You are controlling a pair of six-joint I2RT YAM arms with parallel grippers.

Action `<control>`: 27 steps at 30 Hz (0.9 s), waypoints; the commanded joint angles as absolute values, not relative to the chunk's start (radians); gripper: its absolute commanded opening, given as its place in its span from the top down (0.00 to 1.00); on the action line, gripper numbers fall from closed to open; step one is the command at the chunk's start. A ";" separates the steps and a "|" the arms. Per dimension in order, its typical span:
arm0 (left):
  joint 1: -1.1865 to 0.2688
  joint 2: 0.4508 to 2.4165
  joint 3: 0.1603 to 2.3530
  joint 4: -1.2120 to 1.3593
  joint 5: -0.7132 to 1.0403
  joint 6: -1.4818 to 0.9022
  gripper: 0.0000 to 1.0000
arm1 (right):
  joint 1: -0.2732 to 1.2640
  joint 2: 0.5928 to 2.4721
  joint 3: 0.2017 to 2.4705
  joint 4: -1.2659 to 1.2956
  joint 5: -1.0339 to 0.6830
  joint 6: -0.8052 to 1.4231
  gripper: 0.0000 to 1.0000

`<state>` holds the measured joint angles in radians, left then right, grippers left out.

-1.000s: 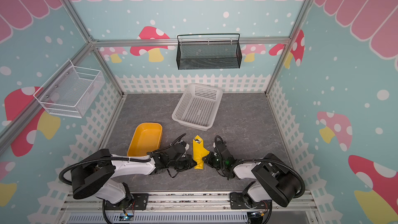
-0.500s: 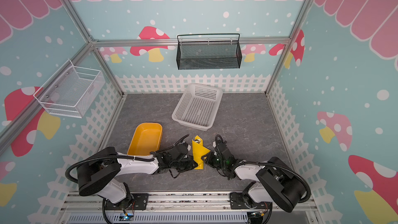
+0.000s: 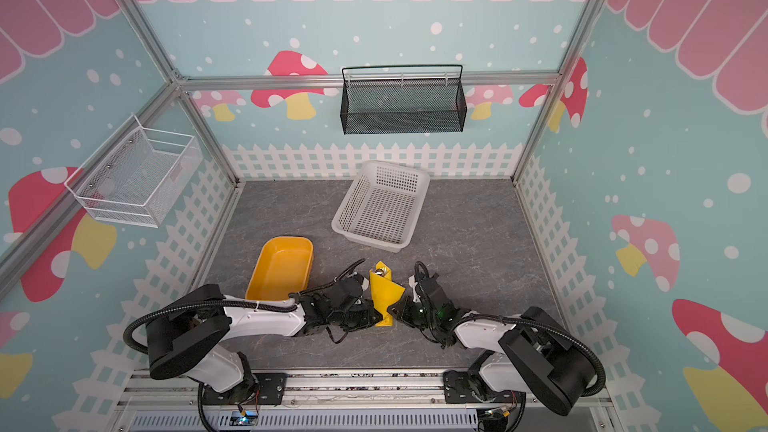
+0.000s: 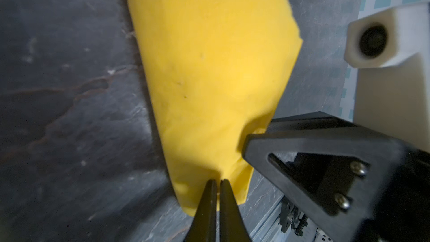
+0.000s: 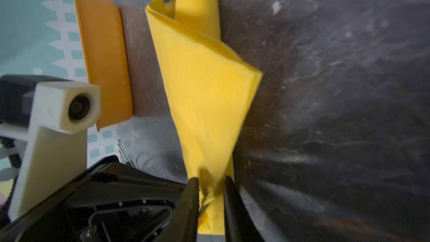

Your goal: Place the utensils on the paper napkin and roll it up

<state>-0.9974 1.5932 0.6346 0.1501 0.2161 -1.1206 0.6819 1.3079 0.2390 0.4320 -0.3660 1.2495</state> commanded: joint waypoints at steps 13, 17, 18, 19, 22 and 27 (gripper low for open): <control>-1.008 1.596 0.658 0.190 0.291 -1.106 0.90 | 0.685 1.323 0.230 0.425 -0.355 1.251 0.93; -1.018 1.620 0.661 0.178 0.275 -1.116 0.90 | 0.685 1.326 0.229 0.426 -0.355 1.252 0.94; -1.019 1.627 0.660 0.184 0.279 -1.118 0.90 | 0.685 1.327 0.230 0.425 -0.355 1.252 0.94; -1.020 1.635 0.660 0.191 0.286 -1.118 0.90 | 0.686 1.326 0.229 0.427 -0.355 1.253 0.94; -1.022 1.661 0.663 0.212 0.312 -1.118 0.90 | 0.686 1.326 0.228 0.426 -0.351 1.252 0.94; -1.031 1.678 0.669 0.229 0.334 -1.120 0.90 | 0.685 1.331 0.229 0.426 -0.351 1.252 0.94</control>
<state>-1.0218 1.6638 0.6468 0.2058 0.3119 -1.1172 0.6819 1.3174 0.2386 0.4332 -0.3630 1.2469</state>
